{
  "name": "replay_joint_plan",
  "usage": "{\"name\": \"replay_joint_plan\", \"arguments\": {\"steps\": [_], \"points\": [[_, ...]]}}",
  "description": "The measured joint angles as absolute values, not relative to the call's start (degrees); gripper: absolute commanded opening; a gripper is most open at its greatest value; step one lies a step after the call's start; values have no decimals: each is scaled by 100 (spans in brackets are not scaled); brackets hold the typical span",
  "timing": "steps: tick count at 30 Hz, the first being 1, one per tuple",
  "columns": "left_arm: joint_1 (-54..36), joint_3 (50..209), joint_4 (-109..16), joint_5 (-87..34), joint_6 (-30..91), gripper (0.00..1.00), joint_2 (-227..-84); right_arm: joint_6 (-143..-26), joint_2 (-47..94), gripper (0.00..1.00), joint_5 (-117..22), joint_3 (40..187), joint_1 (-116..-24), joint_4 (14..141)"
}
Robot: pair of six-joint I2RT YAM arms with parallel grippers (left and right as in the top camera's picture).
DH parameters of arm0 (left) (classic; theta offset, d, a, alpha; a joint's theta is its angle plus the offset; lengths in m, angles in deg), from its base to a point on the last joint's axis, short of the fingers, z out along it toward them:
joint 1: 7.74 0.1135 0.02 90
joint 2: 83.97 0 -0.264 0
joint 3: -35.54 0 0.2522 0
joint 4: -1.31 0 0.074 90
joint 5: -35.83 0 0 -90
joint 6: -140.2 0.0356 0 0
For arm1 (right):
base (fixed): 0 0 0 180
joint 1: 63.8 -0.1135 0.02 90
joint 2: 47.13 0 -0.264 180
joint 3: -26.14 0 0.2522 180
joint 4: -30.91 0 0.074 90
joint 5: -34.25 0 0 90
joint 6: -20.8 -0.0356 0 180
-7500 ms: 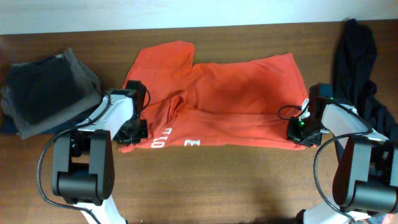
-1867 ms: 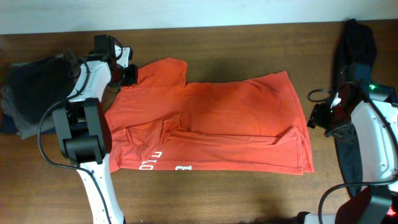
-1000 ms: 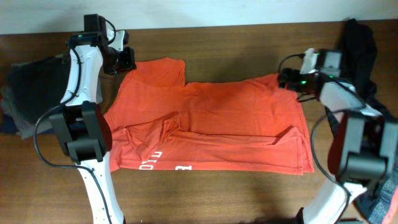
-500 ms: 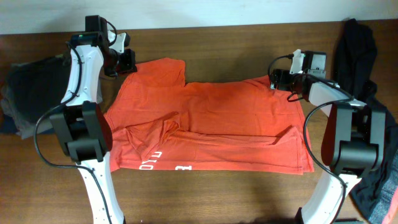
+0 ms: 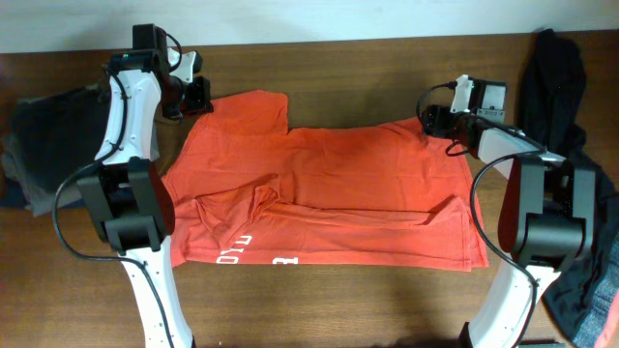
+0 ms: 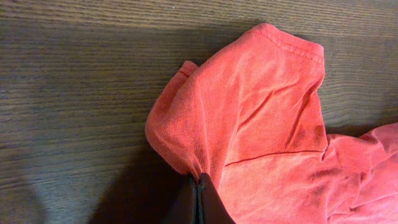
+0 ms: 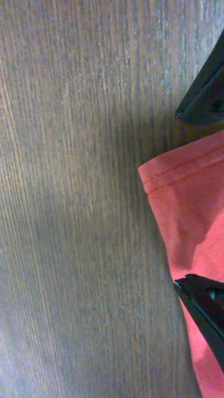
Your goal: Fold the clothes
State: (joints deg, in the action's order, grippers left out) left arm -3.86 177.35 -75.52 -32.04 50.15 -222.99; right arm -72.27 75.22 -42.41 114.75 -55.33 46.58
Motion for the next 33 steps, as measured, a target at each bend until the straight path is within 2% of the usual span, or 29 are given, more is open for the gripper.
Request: {"name": "replay_joint_plan", "arguments": {"steps": [4, 6, 10, 12, 22, 33], "points": [[-386, 17735, -7626, -3212, 5015, 1, -22299, -7267, 7583, 57, -4274, 11475, -5572, 4503], [-386, 17735, -7652, -3243, 5015, 0, -22299, -7280, 7594, 45, -4282, 11472, -5598, 4470], [-386, 17735, -7729, -3335, 5015, 1, -22299, -7293, 7594, 15, -4298, 11472, -5618, 4459], [-386, 17735, -7742, -3359, 5015, 1, -22299, -7339, 7596, 6, -4346, 11472, -5618, 4457], [-386, 17739, -7761, -3346, 5019, 0, -22299, -7649, 7565, 4, -4497, 11494, -5618, 4824], [-165, 18421, -8714, -3204, 5043, 0, -22301, -7675, 6492, 4, -4724, 11510, -5236, 6466]]}}
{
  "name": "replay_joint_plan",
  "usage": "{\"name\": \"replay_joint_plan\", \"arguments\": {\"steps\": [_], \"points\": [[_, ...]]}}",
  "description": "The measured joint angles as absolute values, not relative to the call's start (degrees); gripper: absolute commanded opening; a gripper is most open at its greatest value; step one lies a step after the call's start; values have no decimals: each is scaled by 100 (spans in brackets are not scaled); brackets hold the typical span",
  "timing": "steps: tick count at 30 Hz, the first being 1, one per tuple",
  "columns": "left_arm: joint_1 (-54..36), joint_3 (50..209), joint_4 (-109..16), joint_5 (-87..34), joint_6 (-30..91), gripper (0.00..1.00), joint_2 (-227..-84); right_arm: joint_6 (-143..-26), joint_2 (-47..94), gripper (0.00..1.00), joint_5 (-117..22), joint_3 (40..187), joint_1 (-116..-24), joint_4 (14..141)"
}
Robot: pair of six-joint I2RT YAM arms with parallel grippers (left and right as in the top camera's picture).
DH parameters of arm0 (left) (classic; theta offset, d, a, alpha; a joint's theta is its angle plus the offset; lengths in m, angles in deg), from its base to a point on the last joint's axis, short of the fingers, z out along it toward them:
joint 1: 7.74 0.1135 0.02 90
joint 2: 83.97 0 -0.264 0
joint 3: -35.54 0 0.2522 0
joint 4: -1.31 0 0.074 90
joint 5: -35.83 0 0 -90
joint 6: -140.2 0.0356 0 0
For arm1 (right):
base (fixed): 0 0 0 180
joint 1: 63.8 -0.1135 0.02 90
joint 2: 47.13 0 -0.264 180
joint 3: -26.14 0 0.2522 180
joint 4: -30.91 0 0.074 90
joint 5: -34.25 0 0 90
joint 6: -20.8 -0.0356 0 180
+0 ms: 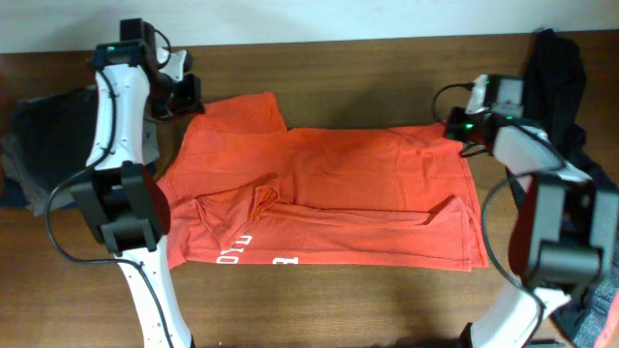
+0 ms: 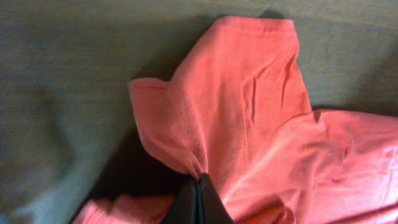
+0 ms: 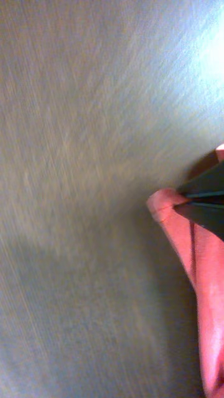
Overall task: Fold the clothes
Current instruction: 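Fold the top half down toward the hem with both grippers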
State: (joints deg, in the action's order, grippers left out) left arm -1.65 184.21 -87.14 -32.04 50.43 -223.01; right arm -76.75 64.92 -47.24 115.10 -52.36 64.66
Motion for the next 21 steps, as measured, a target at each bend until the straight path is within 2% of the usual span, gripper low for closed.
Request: {"name": "replay_joint_plan", "arguments": {"steps": [10, 21], "points": [[357, 18539, -9750, -3210, 5063, 0, -22301, -7675, 5657, 4, -4755, 11551, -4735, 8341], [373, 18539, -10904, -3217, 5310, 1, -22295, -7675, 5474, 4, -4765, 11560, -4689, 10026]]}}
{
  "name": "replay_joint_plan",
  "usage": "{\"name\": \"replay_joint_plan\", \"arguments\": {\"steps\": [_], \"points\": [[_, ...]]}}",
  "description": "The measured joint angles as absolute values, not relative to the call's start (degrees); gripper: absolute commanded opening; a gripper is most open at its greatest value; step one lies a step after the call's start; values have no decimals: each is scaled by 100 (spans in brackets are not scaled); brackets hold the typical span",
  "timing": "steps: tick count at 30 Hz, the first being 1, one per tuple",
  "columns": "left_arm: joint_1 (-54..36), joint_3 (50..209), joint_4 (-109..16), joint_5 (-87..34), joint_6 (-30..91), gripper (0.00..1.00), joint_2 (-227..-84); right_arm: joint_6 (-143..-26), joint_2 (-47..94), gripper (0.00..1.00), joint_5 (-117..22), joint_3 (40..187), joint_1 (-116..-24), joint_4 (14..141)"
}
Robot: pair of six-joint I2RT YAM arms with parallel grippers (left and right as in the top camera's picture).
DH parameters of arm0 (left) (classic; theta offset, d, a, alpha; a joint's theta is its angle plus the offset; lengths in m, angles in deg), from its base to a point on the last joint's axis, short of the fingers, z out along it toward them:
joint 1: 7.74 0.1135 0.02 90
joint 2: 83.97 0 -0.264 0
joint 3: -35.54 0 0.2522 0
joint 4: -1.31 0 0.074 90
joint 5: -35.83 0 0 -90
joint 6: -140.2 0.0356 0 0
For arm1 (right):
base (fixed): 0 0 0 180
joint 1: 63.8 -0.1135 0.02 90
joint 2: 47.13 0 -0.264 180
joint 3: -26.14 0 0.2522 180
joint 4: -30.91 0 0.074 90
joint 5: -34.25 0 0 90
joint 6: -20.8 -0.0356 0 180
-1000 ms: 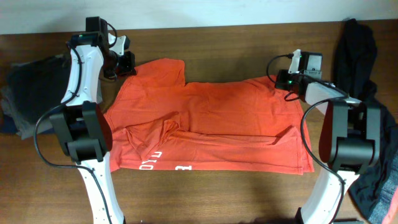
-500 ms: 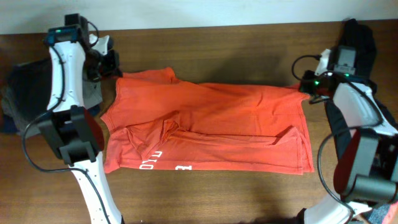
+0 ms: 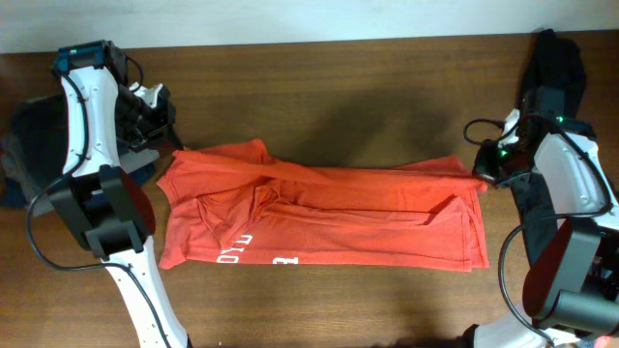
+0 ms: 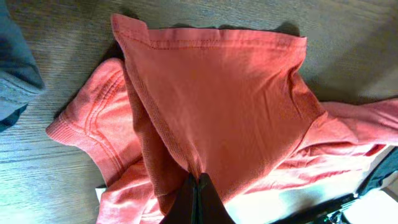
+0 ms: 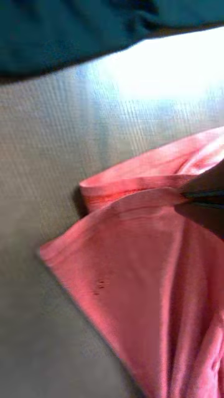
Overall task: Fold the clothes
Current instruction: 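Fold the top half down toward the hem with both grippers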
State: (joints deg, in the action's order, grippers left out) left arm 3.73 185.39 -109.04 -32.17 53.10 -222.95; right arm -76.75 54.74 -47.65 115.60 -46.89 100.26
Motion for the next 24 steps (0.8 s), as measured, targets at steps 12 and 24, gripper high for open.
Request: {"name": "replay_joint_plan", "arguments": {"steps": [12, 24], "points": [[381, 18043, -10907, -3733, 5323, 1, -21173, -7675, 5471, 4, -4776, 11564, -4363, 11108], [259, 15901, -10749, -3953, 5325, 0, -20441, -7625, 5471, 4, -4709, 11566, -4068, 11495]]}}
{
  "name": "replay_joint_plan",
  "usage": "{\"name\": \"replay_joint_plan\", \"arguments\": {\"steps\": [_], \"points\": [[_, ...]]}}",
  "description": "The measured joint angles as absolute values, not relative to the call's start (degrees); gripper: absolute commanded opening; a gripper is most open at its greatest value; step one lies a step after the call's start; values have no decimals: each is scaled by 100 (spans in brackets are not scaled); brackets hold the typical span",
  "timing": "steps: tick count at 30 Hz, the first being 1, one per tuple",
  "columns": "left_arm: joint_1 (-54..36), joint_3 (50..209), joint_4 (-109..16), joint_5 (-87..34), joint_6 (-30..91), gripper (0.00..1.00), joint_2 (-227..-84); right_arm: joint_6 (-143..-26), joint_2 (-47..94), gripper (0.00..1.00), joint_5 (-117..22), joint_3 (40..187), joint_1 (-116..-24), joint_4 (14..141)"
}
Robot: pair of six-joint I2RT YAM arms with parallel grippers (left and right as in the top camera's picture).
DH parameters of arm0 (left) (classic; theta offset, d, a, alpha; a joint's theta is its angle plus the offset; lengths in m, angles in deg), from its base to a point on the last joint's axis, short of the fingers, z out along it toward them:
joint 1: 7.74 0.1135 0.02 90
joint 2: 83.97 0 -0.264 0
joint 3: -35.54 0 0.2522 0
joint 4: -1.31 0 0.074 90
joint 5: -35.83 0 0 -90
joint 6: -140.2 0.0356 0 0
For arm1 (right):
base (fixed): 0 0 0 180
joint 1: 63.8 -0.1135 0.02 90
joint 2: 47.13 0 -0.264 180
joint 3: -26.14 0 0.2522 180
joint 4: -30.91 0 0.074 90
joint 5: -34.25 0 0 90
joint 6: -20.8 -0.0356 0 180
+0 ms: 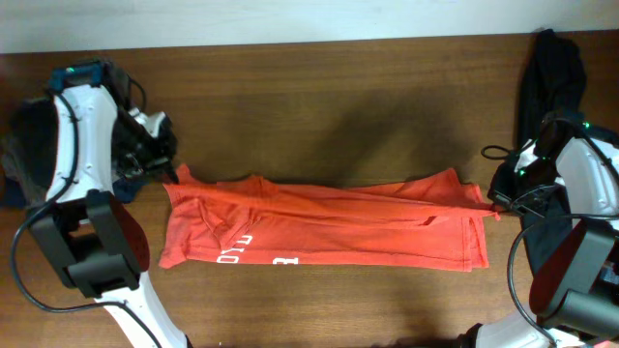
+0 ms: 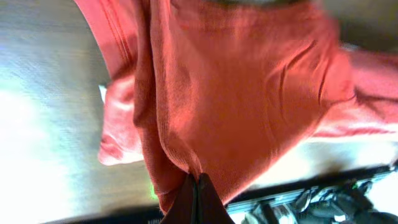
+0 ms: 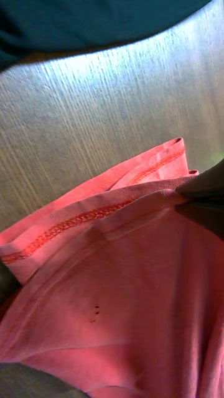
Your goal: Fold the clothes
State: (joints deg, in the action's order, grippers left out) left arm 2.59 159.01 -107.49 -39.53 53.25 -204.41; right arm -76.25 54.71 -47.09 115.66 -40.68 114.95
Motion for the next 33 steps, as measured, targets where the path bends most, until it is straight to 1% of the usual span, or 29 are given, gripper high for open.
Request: {"name": "replay_joint_plan", "arguments": {"steps": [9, 12, 23, 27, 30, 32, 33], "points": [[235, 14323, -10378, -4034, 5323, 0, -19724, -7516, 5471, 4, -4709, 11566, -4068, 11761], [235, 13960, -10225, -4244, 5207, 1, -19479, -7479, 5471, 4, -4735, 11566, -4068, 11816], [235, 13571, -10063, -4804, 4798, 1, -19399, -7453, 5471, 4, -4827, 11566, -4068, 11947], [235, 13569, -9919, -4869, 4750, 6, -19399, -7453, 5471, 4, -4849, 11566, -4068, 12002], [235, 13569, -9763, -4891, 4735, 11, -19399, -7450, 5471, 4, -4886, 11566, -4068, 12059], [235, 13569, -9639, -4911, 4726, 17, -19399, -7450, 5471, 4, -4905, 11566, -4068, 12078], [235, 13569, -9582, -4909, 4715, 18, -19399, -7450, 5471, 4, -4912, 11566, -4068, 12078]]}}
